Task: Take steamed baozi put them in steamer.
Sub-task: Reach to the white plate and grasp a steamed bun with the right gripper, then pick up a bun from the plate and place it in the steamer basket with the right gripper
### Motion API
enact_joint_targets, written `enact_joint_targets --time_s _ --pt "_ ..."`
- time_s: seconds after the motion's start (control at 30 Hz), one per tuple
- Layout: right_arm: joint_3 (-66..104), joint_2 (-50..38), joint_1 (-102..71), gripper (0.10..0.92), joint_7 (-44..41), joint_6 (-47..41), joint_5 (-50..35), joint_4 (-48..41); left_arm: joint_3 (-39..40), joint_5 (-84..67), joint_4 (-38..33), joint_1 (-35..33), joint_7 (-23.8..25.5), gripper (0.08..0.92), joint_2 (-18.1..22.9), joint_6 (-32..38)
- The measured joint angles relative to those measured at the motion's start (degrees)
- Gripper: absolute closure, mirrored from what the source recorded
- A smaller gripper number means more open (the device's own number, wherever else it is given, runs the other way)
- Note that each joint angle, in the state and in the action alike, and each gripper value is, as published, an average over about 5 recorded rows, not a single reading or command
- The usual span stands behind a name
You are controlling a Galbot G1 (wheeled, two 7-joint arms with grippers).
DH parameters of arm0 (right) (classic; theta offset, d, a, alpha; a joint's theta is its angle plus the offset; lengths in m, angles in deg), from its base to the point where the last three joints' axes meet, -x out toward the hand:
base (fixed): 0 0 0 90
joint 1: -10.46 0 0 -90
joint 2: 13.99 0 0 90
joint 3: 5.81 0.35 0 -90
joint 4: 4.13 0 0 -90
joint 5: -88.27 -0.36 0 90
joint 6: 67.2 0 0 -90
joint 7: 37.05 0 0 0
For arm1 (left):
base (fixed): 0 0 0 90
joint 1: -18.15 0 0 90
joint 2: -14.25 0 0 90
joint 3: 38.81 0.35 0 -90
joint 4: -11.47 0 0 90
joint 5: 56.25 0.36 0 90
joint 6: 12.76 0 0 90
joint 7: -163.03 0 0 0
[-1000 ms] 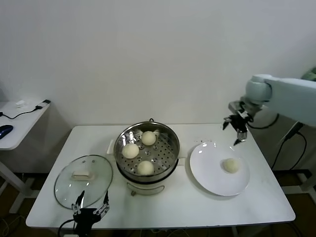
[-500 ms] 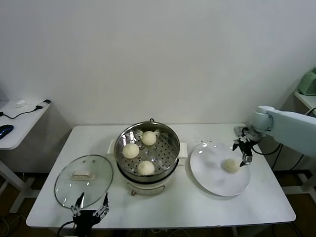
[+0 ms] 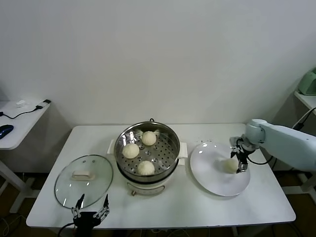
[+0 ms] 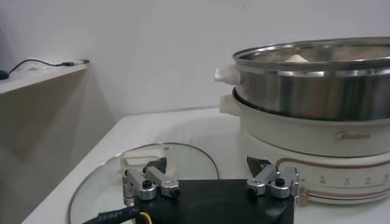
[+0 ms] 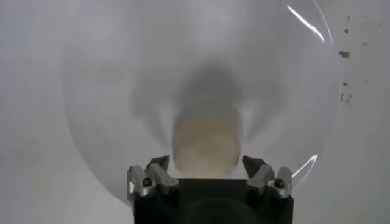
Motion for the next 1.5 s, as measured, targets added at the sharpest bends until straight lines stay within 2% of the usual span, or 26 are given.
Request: enact_joint_targets --time_s 0.13,0.23,0.47,0.67,0.9,1.1,1.3,1.5 --pt "0.59 -0.32 -0.33 0.368 0.13 -0.17 0.04 0.45 0.12 0.20 -0.28 -0.26 -0.01 0.177 -0.02 0.02" --pt "0.44 -0.80 0.16 0.396 0.00 -0.25 -0.25 1.39 0.24 0.39 -0.66 -0.47 -0.01 0.177 0.02 0.02" --pt "-3.55 -2.23 6.60 0.406 -1.25 -0.55 -3.87 5.37 0.68 0.77 -1.57 -0.94 0.02 0.177 0.22 0.00" --pt "-12.17 -0.90 19.68 0.399 -2.17 -1.41 -12.81 10.27 0.92 0.97 -2.18 -1.09 0.10 0.177 0.15 -0.06" --pt "-19.87 4.39 36.20 0.402 -1.63 -4.06 -26.67 17.05 1.02 0.88 -2.82 -0.96 0.20 0.177 -0.29 -0.09" --pt "-22.35 10.97 43.73 0.398 1.88 -7.98 -36.88 23.34 1.24 0.65 -3.11 -0.56 0.24 0.177 -0.36 -0.15" --pt "-23.26 17.85 44.59 0.399 7.67 -12.72 -42.48 27.26 1.37 0.54 -3.08 -0.19 0.26 0.177 -0.36 -0.19" --pt "-22.99 22.15 40.57 0.399 13.54 -17.11 -44.59 28.11 1.14 0.28 -3.08 0.12 0.26 0.177 -0.31 -0.27"
